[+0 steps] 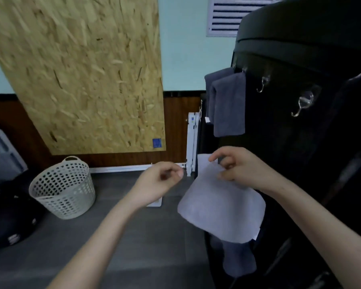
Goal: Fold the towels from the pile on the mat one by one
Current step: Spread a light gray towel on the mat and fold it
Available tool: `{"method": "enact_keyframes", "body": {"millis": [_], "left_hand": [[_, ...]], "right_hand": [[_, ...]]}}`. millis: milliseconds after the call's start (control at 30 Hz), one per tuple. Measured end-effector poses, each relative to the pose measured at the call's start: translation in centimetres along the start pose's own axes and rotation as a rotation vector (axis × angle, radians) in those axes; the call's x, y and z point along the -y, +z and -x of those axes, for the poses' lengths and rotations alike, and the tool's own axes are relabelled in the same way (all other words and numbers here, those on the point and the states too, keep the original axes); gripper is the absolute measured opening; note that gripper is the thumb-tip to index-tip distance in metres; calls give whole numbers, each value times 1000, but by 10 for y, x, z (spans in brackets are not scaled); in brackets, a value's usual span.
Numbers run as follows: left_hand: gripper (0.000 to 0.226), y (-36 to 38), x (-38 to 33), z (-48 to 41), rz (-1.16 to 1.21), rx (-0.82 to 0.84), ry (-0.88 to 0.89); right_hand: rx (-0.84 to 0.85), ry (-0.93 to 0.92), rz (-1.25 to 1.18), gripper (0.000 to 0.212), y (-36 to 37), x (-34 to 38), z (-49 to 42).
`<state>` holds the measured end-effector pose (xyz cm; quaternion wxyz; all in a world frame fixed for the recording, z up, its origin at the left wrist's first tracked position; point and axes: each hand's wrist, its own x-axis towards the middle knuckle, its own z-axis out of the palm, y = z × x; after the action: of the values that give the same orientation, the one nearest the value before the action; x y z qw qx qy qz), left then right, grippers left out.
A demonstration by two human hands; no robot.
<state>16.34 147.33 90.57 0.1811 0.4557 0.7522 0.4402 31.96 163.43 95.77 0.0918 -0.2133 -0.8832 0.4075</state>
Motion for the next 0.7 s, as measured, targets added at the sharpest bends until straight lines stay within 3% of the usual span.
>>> {"method": "enact_keyframes", "body": {"millis": [267, 500, 700], "left_hand": [[42, 4, -45, -157, 521, 271, 195], [32, 18, -60, -252, 650, 561, 242], [22, 36, -86, -314, 727, 627, 336]], "right_hand": [[-242, 3, -305, 31, -68, 23, -83], [-622, 142, -314, 38, -92, 18, -117], [-1063, 251, -239, 35, -103, 17, -133]]}}
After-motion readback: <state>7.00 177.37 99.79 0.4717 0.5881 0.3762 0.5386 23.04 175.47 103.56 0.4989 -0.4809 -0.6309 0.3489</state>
